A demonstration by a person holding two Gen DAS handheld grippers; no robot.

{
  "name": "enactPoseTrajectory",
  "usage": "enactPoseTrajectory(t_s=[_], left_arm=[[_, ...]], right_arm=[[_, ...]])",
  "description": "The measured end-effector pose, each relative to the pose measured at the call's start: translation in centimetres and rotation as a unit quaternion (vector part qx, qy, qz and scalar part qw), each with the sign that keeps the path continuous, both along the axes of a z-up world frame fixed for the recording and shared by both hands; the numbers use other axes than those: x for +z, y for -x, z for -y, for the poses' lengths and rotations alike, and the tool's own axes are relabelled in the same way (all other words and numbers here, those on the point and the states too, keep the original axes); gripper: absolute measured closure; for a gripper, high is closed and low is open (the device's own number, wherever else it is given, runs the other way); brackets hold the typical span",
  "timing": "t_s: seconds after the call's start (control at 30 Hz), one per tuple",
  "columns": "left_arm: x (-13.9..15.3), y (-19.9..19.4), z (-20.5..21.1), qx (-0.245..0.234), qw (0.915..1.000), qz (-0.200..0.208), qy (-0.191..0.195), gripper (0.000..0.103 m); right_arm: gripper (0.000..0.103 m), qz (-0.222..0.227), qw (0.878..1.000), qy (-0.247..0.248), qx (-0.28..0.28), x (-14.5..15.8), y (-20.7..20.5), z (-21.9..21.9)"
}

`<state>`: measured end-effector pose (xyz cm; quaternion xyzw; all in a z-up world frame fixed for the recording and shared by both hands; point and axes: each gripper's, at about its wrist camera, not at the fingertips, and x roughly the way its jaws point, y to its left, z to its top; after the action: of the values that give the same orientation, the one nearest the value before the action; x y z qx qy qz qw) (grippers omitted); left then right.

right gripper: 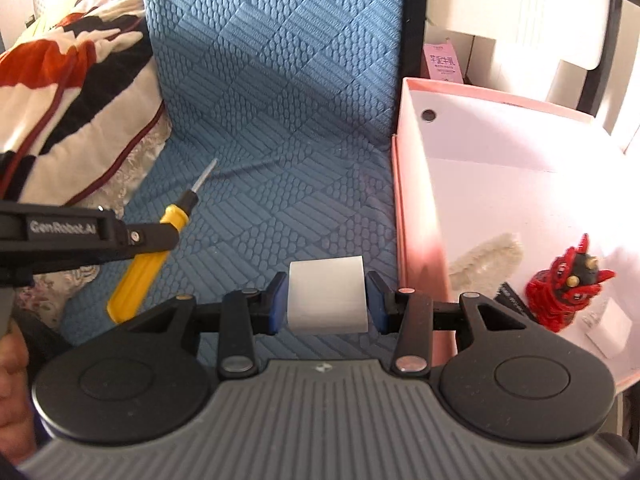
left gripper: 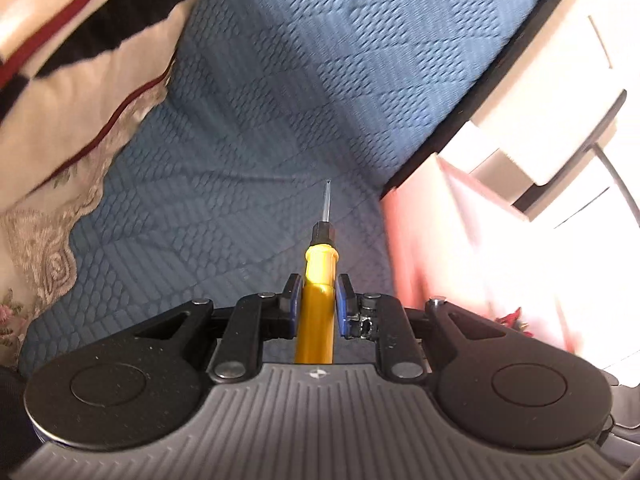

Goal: Organize rigid objects
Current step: 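Carry the screwdriver and charger cube into the pink box with both grippers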

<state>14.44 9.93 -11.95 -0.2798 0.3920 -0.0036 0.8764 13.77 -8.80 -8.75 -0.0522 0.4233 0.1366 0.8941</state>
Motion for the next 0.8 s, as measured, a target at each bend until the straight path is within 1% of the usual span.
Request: enactPoseTrajectory(t_s=[0.13, 0.27, 0.37, 0.63, 0.8], left_arm=[[2.0, -0.4, 0.8, -0.008, 0.9999, 0.01, 0.007, 0.082], [4.2, -0.9, 2.2, -0.02, 0.9994, 0.028, 0.002, 0.082], [5.4, -1.3, 3.3, -0.023, 0.9991, 0.036, 0.002, 0.082], [8.3, -2.9, 7.0, -0.031, 0.9979, 0.056, 0.009, 0.082], [10.7, -4.4, 9.8, -0.043, 0.9963, 0.074, 0.001, 0.082]], right_arm=[[0.058, 0.01, 1.0, -0.005, -0.005, 2.1, 0.1, 0.7], [0.058, 0.031, 0.999, -0.012, -0.002, 4.4, -0.1, 1.5], [0.058, 0.042, 0.999, -0.02, -0.01, 5.7, -0.5, 2.5], [0.058, 0.064, 0.997, -0.04, -0.02, 9.3, -1.1, 6.2], [0.058, 0.079, 0.996, -0.044, -0.027, 11.4, -1.7, 9.3]])
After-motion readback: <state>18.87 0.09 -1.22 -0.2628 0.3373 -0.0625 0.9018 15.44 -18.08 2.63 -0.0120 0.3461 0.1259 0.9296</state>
